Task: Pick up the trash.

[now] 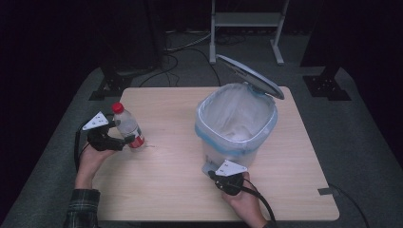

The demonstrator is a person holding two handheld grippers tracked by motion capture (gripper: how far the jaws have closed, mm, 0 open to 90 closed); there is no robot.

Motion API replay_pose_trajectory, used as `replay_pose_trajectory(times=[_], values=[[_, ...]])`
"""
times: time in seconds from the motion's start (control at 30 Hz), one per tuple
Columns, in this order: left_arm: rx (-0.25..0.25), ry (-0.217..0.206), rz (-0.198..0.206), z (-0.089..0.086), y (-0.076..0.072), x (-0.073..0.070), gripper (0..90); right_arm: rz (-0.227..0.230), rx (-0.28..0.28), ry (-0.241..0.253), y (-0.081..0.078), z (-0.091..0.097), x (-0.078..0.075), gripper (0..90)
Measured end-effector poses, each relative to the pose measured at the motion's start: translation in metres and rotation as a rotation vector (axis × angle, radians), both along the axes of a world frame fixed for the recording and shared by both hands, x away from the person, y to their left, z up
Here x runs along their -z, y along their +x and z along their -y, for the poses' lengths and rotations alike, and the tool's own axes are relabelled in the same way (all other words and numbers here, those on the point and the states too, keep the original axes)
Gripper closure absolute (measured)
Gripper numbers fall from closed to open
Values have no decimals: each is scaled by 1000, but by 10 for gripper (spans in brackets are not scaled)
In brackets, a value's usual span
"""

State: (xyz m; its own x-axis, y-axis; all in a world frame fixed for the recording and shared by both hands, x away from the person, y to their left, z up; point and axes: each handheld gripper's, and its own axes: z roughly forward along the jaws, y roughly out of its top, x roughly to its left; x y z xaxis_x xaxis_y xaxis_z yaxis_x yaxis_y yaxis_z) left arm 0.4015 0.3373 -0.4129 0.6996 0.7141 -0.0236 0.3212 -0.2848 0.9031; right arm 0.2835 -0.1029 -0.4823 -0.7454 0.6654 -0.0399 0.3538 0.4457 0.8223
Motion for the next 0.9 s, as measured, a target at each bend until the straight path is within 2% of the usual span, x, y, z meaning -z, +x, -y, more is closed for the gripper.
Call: replay_pose_trajectory(times=[0.23,0.37,0.53,0.6,0.73,0.9], values=[[2,1,-21,3,6,7,0,-2,1,1,0,0,0,894],[5,18,-31,4,6,8,0,-1,0,1,0,0,0,894],[14,35,-40,6,6,9,42,0,0,1,0,0,0,894],[18,43,-56,7,6,10,57,-1,0,1,0,0,0,894],[27,49,-51,8,6,10,119,-1,0,1,0,0,0,894],[35,84,-43,11,5,12,168,-1,0,2,0,0,0,894]])
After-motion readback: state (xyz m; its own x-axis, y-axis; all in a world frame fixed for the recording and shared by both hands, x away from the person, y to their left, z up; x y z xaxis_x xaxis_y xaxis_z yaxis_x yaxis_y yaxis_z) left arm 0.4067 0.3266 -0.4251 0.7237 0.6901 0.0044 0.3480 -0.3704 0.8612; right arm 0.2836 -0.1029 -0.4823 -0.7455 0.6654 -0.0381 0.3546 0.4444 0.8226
